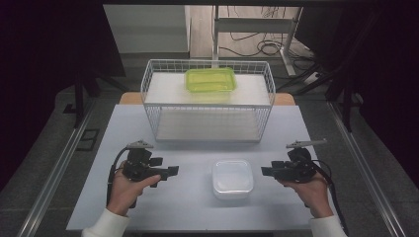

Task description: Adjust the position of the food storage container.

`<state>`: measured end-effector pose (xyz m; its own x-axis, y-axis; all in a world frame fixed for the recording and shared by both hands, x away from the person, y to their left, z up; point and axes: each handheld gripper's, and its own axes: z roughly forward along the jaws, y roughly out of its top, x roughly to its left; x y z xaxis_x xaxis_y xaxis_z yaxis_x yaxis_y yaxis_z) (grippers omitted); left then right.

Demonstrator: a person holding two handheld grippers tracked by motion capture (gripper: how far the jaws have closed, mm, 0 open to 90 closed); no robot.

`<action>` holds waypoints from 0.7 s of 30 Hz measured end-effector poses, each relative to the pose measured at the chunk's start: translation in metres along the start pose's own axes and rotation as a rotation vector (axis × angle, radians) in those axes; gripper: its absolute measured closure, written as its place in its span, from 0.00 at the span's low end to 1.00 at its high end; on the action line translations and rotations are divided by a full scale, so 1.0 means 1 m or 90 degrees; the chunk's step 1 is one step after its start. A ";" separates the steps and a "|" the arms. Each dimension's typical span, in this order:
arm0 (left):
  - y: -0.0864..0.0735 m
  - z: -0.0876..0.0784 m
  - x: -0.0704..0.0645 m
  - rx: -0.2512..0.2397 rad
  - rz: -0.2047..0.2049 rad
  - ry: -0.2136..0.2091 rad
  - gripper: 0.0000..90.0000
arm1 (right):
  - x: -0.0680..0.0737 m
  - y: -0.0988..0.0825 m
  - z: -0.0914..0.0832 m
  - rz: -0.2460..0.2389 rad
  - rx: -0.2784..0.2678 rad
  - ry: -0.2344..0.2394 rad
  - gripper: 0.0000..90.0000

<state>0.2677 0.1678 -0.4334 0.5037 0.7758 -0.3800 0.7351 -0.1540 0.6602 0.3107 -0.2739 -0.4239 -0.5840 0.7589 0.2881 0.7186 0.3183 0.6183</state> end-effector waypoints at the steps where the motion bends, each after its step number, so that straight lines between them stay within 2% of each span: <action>1: 0.000 0.000 0.000 0.000 0.000 0.000 0.27 | -0.001 -0.002 0.002 0.002 0.007 -0.005 0.50; 6: -0.001 -0.001 -0.002 0.000 0.003 0.001 0.27 | -0.007 -0.013 0.009 0.016 0.039 -0.011 0.60; 7: -0.001 0.000 -0.002 0.002 0.002 0.000 0.27 | -0.007 -0.013 0.009 0.016 0.039 -0.011 0.60; 8: -0.002 0.001 -0.001 0.006 0.002 0.001 0.27 | -0.008 -0.015 0.012 0.011 0.052 -0.008 0.66; 10: -0.003 0.002 0.000 0.008 0.001 0.002 0.27 | -0.008 -0.016 0.013 0.008 0.058 -0.009 0.69; 11: -0.003 0.002 0.002 0.010 -0.001 0.003 0.26 | -0.008 -0.016 0.015 0.008 0.063 -0.008 0.73; 12: -0.004 0.003 0.002 0.011 -0.003 0.002 0.26 | -0.008 -0.017 0.019 0.008 0.076 -0.004 0.82; 13: -0.004 0.003 0.004 0.013 -0.005 0.002 0.26 | -0.008 -0.017 0.019 0.008 0.076 -0.004 0.82; 14: -0.005 0.003 0.004 0.014 -0.009 0.002 0.27 | -0.007 -0.019 0.025 0.002 0.087 0.001 0.90; 18: -0.006 0.005 0.005 0.019 -0.014 -0.002 0.26 | -0.005 -0.020 0.035 -0.004 0.100 0.006 0.98; 21: -0.007 0.007 0.004 0.021 -0.013 -0.003 0.26 | -0.005 -0.020 0.038 -0.002 0.103 0.004 0.99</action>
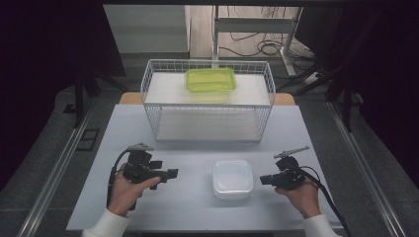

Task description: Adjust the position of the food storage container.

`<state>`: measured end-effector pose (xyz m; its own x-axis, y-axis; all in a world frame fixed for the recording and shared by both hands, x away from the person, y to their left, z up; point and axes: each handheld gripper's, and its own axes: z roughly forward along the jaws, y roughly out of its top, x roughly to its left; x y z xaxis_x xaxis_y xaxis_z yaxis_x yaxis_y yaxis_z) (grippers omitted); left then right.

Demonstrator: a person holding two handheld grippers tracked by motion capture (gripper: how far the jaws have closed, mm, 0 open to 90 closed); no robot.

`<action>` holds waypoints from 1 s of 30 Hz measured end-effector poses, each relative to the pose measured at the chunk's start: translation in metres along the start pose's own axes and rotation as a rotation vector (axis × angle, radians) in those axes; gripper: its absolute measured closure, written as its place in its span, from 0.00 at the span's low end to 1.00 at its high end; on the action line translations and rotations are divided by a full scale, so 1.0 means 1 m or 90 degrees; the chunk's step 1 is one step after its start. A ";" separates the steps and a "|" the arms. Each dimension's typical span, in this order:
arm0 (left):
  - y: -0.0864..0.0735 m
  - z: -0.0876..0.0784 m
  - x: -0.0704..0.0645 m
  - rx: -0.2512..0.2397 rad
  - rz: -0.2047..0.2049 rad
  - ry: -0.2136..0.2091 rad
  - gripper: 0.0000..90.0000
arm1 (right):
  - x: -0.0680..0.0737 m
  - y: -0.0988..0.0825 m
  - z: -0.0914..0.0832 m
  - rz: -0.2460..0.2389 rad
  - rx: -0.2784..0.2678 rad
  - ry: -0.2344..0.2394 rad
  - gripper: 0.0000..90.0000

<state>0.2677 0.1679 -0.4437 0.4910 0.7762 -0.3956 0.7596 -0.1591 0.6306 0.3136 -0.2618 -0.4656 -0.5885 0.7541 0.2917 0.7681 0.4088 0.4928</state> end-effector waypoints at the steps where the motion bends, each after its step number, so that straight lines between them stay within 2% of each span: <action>1: 0.000 0.000 0.000 0.001 0.001 0.000 0.27 | 0.000 0.000 0.002 0.001 0.001 -0.002 0.99; 8: -0.001 0.004 0.003 0.011 0.000 0.000 0.27 | 0.002 0.003 0.014 0.002 0.005 -0.008 0.99; 18: -0.002 0.007 0.003 0.019 0.001 0.002 0.26 | 0.015 0.009 0.025 0.007 0.008 0.005 0.99; 27: -0.002 0.011 0.003 0.026 -0.001 0.003 0.26 | 0.037 0.020 0.042 -0.018 0.012 0.011 0.99; 30: -0.003 0.013 0.004 0.030 0.001 0.002 0.26 | 0.042 0.023 0.047 -0.015 0.005 0.013 0.99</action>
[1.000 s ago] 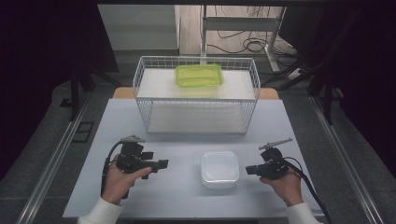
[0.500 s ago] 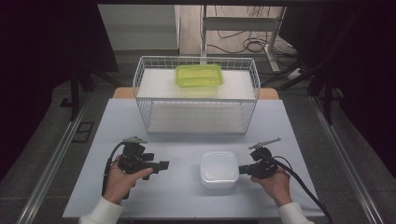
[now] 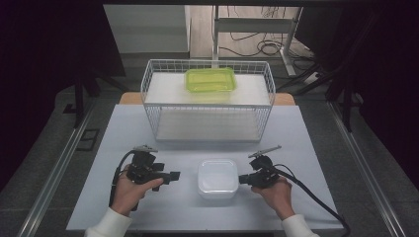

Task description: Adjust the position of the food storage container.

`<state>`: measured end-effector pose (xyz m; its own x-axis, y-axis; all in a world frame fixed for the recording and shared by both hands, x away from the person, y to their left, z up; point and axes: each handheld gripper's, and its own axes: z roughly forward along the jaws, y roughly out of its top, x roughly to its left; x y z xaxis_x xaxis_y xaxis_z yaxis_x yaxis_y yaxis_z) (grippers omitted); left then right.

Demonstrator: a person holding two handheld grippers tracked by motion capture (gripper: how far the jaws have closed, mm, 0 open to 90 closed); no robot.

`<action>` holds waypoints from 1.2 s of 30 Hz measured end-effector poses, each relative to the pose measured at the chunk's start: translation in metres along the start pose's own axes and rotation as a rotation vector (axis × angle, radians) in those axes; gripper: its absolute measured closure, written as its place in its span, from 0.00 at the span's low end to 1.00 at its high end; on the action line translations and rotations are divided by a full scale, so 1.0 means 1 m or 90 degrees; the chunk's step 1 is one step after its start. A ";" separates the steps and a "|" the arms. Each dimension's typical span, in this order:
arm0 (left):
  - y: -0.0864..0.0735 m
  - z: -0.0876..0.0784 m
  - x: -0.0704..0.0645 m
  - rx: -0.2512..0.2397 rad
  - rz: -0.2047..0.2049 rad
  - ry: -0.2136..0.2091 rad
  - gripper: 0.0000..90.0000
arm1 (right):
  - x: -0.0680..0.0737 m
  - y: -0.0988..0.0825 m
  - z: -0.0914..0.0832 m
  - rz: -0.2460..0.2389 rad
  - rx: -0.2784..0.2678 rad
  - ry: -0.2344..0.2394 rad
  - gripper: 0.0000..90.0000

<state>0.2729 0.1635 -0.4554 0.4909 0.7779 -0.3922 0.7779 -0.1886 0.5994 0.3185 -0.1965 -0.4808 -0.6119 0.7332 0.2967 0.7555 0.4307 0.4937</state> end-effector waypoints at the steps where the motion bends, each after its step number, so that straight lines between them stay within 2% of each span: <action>1: 0.000 0.000 0.001 0.002 0.000 0.000 0.26 | 0.003 0.002 0.004 -0.001 -0.004 0.000 0.99; 4: -0.001 0.001 0.001 0.004 -0.001 0.001 0.26 | 0.005 0.004 0.007 0.001 -0.008 0.004 0.99; 6: -0.001 0.001 0.002 0.004 -0.002 0.001 0.26 | 0.006 0.004 0.012 0.012 -0.009 0.018 0.99; 9: -0.001 0.001 0.002 0.006 -0.002 0.002 0.26 | 0.006 0.004 0.016 0.015 -0.009 0.018 0.99; 16: -0.001 0.002 0.003 0.006 -0.006 0.002 0.26 | 0.006 0.003 0.017 0.019 -0.010 0.032 0.99; 19: -0.002 -0.002 0.005 -0.020 -0.019 0.014 0.27 | 0.005 0.002 0.013 0.016 -0.016 0.021 0.99; 21: -0.002 -0.003 0.006 -0.028 -0.026 0.011 0.27 | 0.005 0.002 0.011 0.017 -0.019 0.017 0.99; 22: -0.002 -0.004 0.008 -0.032 -0.030 0.008 0.27 | 0.004 0.002 0.009 0.018 -0.024 0.012 0.96; 25: -0.003 -0.006 0.011 -0.034 -0.042 -0.006 0.29 | 0.003 0.001 0.004 0.019 -0.032 0.009 0.78; 27: -0.004 -0.005 0.011 -0.032 -0.046 -0.015 0.30 | 0.001 -0.001 0.002 0.040 -0.030 0.015 0.66; 29: -0.004 -0.004 0.012 -0.031 -0.046 -0.019 0.31 | -0.002 -0.003 0.000 0.045 -0.041 0.007 0.57; 31: -0.004 -0.004 0.012 -0.032 -0.050 -0.022 0.31 | -0.007 -0.005 -0.003 0.058 -0.055 0.014 0.49; 33: -0.005 -0.004 0.013 -0.034 -0.055 -0.027 0.31 | -0.010 -0.007 -0.007 0.082 -0.085 0.049 0.40; 34: -0.005 -0.003 0.014 -0.035 -0.058 -0.029 0.31 | -0.010 -0.007 -0.007 0.082 -0.085 0.049 0.40; 36: -0.006 -0.002 0.016 -0.037 -0.065 -0.034 0.31 | -0.010 -0.007 -0.008 0.084 -0.098 0.048 0.32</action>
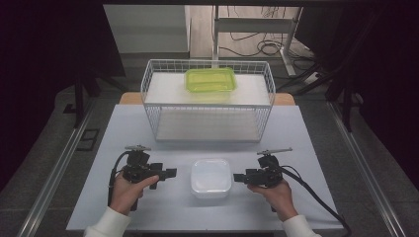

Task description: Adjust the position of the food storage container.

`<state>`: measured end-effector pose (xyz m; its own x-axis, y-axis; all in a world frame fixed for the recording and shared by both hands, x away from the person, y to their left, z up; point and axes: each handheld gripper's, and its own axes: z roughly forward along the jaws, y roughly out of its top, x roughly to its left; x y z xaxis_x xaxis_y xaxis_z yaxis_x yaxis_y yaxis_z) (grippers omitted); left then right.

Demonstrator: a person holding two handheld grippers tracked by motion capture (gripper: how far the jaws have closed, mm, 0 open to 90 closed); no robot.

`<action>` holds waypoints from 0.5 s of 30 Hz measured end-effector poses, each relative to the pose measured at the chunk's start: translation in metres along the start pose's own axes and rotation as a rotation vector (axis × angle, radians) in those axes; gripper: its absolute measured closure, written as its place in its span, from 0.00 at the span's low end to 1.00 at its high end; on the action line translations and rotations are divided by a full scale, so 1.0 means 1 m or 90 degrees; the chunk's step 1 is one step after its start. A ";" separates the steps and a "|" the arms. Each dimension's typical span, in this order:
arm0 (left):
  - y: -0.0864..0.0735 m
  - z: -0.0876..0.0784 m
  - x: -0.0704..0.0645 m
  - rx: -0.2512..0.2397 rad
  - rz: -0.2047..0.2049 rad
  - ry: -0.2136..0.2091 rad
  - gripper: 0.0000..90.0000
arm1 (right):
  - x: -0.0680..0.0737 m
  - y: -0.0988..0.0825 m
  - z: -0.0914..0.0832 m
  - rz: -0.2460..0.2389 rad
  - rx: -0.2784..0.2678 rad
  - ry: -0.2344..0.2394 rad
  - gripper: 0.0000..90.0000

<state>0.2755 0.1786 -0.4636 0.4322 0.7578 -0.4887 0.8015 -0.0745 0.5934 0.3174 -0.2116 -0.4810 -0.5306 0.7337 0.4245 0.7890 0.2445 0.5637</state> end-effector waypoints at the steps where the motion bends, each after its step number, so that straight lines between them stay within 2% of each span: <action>1: 0.000 0.000 0.001 -0.002 -0.002 0.000 0.32 | -0.001 -0.001 0.001 -0.001 0.001 -0.007 0.28; 7: -0.001 0.000 0.003 -0.011 -0.012 -0.004 0.34 | -0.003 -0.002 0.001 -0.001 -0.001 0.012 0.29; 10: -0.002 0.001 0.004 -0.011 -0.019 -0.018 0.34 | -0.002 -0.002 0.000 0.004 -0.006 0.022 0.29; 14: -0.004 0.003 0.010 -0.020 -0.052 -0.044 0.35 | -0.002 -0.001 0.001 0.015 -0.007 0.044 0.31; 15: -0.004 0.004 0.012 -0.020 -0.059 -0.048 0.35 | -0.001 -0.001 0.001 0.019 -0.008 0.058 0.32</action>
<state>0.2786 0.1853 -0.4743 0.3881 0.7092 -0.5885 0.8263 0.0150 0.5630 0.3180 -0.2123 -0.4824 -0.5330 0.6798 0.5037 0.8017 0.2152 0.5577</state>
